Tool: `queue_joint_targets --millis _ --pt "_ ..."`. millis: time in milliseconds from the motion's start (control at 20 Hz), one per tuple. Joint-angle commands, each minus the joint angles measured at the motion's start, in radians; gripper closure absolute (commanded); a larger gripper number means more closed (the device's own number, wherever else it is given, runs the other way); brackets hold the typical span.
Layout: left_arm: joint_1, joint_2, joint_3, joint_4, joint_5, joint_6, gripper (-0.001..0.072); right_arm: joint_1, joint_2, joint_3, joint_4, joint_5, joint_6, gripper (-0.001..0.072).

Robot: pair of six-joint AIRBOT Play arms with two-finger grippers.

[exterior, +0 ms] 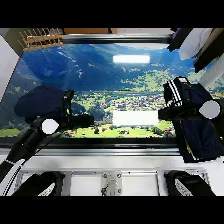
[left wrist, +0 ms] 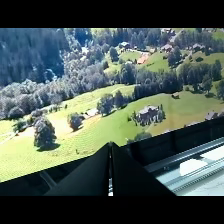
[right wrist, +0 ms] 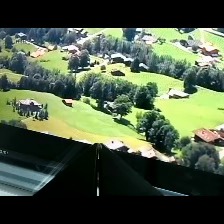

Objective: Fold the clothes and pants, and hang the long-sleeved shirts on hangers.

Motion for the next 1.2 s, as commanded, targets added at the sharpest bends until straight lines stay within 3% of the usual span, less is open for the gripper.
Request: queue_joint_targets --millis 0,600,650,700,750,950,1150 --pt "0.001 0.000 0.000 0.000 0.000 0.000 0.0696 0.001 -0.001 0.000 0.000 0.000 0.000 0.0688" --pt "0.001 0.000 0.000 -0.003 -0.001 0.001 0.0696 0.001 -0.001 0.000 0.000 0.000 0.000 0.0688" --pt "0.010 0.000 0.009 0.026 0.000 0.027 0.0636 0.001 -0.001 0.000 0.000 0.000 0.000 0.0689" --pt "0.031 0.000 0.034 0.091 -0.014 0.072 0.0234 0.001 -0.001 0.000 0.000 0.000 0.000 0.0688" --pt "0.069 0.000 0.069 0.181 -0.031 0.071 -0.0005 0.001 -0.001 0.000 0.000 0.000 0.000 0.0688" --pt "0.385 -0.038 0.260 0.505 -0.056 0.071 -0.0002 0.001 -0.001 0.000 0.000 0.000 0.000 0.0688" --pt "0.695 -0.204 0.393 0.525 -0.056 0.085 -0.0002 0.001 -0.001 0.000 0.000 0.000 0.000 0.0688"
